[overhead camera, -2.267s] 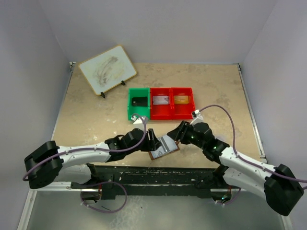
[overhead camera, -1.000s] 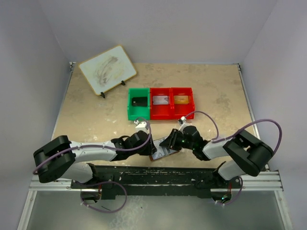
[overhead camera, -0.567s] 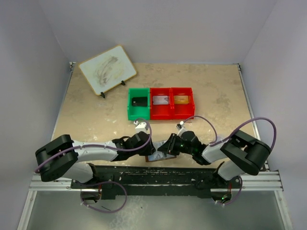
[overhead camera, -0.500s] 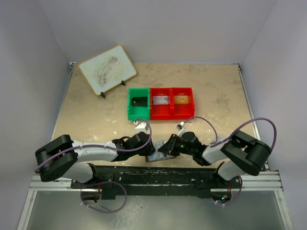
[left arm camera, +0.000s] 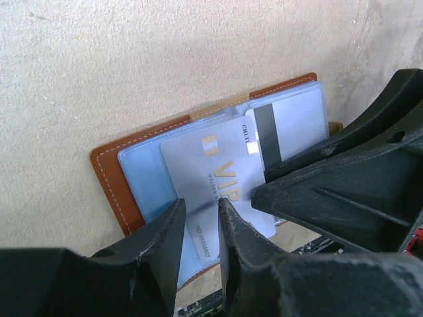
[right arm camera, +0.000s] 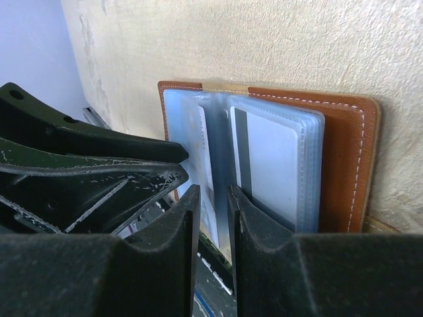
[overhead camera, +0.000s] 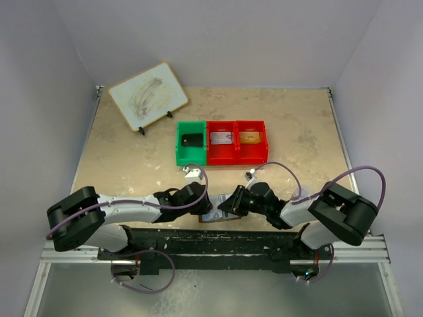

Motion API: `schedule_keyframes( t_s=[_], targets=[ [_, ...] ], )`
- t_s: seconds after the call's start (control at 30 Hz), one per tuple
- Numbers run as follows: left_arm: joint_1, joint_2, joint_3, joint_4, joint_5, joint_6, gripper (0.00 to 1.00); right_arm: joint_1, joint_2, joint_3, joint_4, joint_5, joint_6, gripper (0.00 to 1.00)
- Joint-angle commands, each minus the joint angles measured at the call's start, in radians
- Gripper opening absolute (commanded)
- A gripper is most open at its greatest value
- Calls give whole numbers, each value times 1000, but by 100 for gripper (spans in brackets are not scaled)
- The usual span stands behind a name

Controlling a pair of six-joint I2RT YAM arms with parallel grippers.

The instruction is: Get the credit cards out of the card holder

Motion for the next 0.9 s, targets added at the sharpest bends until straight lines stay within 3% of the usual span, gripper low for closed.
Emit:
schedule_keyframes(
  t_s=[0.0,0.4,0.67,0.87],
  targets=[
    [-2,-18,-9,-99,-43,16,25,5,12,8,-1,9,-7,25],
    [-3,-28,6,-120,-44,30,24,4,35,18,38,-1,0,23],
    [-2,-48,-5,-116,-51,25,24,4,-9,25,-44,4,-15,23],
    [-3,-47,-2,-122,-50,28,24,4,-32,42,-74,8,-27,15]
  ],
)
